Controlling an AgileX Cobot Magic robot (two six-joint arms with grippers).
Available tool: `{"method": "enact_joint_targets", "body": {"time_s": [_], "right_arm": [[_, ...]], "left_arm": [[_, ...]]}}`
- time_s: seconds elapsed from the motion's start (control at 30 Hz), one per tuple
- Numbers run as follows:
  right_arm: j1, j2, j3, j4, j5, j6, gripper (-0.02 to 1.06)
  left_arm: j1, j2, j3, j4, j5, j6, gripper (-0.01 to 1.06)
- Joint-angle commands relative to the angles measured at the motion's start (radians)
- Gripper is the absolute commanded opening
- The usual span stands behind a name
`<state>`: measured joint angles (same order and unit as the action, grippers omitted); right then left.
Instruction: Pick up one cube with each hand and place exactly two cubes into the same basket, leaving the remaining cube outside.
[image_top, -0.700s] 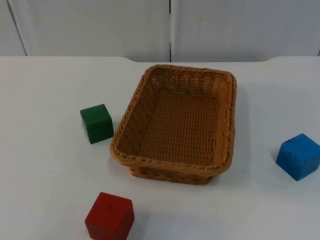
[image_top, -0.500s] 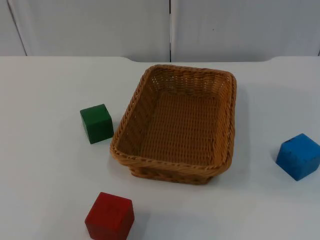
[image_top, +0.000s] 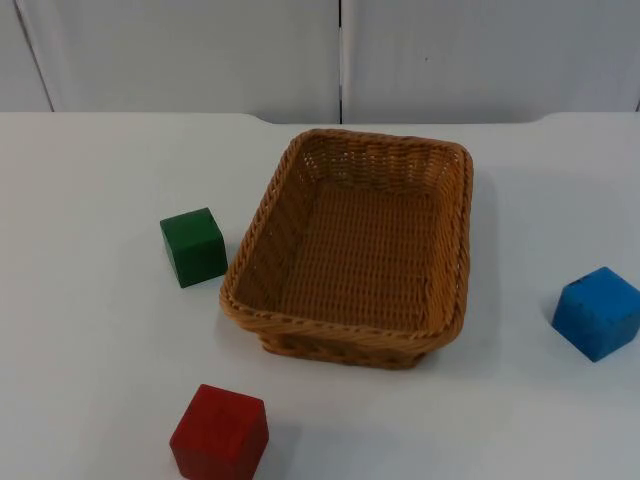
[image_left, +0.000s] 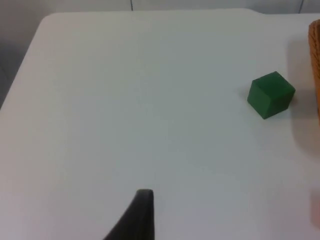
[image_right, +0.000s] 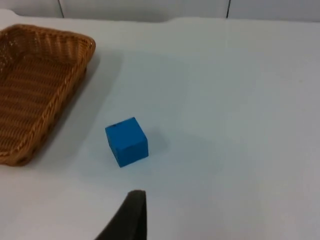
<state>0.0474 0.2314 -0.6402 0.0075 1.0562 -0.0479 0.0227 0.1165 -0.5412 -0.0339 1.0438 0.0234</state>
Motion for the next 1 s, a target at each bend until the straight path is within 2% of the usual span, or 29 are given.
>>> {"method": "enact_joint_targets", "body": {"time_s": [0.0, 0.2, 0.43, 0.53, 0.97], "right_arm": [[-0.003, 0.042, -0.007, 0.002, -0.017, -0.009, 1.05], [-0.003, 0.139, -0.007, 0.019, -0.022, -0.009, 1.05], [-0.003, 0.256, -0.007, 0.035, -0.036, -0.019, 1.05], [-0.003, 0.288, -0.020, 0.058, -0.036, -0.033, 1.05], [-0.003, 0.482, -0.163, 0.058, -0.025, -0.048, 1.05]], "left_arm": [[0.002, 0.028, -0.005, -0.029, -0.032, -0.002, 1.05], [0.002, 0.116, -0.005, -0.049, -0.040, -0.002, 1.05], [0.002, 0.225, -0.010, -0.102, -0.120, -0.002, 1.05], [0.002, 0.266, -0.045, -0.105, -0.120, 0.013, 1.05], [0.002, 0.434, -0.210, -0.108, -0.118, 0.025, 1.05]]}}
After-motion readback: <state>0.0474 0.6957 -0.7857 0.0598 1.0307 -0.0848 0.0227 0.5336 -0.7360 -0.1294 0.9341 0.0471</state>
